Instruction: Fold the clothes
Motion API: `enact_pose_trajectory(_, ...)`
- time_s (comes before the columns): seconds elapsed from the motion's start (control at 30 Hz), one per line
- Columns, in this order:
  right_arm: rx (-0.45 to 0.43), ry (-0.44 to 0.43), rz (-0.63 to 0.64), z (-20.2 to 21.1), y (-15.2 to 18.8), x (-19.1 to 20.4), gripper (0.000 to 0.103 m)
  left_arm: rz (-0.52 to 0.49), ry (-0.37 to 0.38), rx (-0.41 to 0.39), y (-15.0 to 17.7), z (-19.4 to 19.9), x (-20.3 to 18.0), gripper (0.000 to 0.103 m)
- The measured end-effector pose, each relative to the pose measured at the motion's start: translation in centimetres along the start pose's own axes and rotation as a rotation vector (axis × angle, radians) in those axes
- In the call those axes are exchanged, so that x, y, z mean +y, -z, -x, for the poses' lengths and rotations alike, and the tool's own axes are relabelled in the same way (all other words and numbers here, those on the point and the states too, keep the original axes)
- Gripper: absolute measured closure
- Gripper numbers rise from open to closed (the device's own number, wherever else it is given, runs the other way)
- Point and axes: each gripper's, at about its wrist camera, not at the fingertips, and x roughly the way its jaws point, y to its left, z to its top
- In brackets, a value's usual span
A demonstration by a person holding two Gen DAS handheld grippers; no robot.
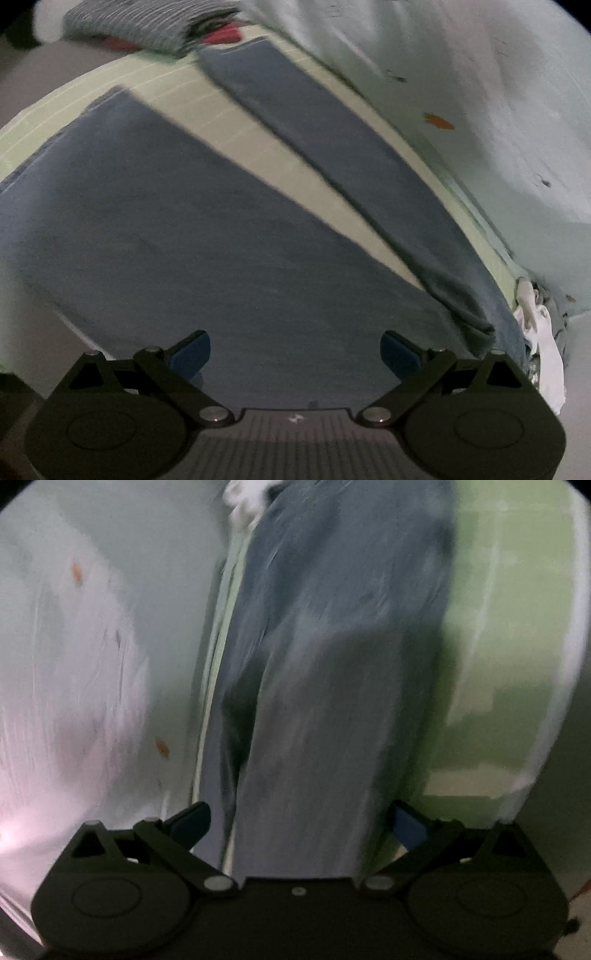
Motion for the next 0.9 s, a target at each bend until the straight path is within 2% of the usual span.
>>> enact_pose_trajectory(0.2, 0.084, -0.021, 0.005, -4.1, 4.9, 2.6, 0.0, 0.149, 0.038, 0.049, -1.4, -0.1, 6.3, 0.005)
enact_pose_trajectory(0.37, 0.131, -0.033, -0.07, -6.1, 6.6, 3.4, 0.0, 0.27, 0.149, 0.125, -2.2, -1.1, 9.5, 0.005)
enact_pose_trajectory(0.6, 0.157, -0.024, -0.141, -8.3, 7.9, 4.3, 0.0, 0.319, 0.239, 0.244, -2.2, -2.5, 10.2, 0.005)
enact_pose_trajectory(0.77, 0.132, -0.046, -0.257, -9.4, 7.8, 4.2, 0.0, 0.375, 0.315, 0.323, -1.8, -3.9, 9.9, 0.005)
enact_pose_trajectory(0.9, 0.105, -0.111, -0.422, -10.6, 8.0, 3.5, 0.0, 0.412, 0.373, 0.375, -1.3, -5.0, 9.4, 0.005)
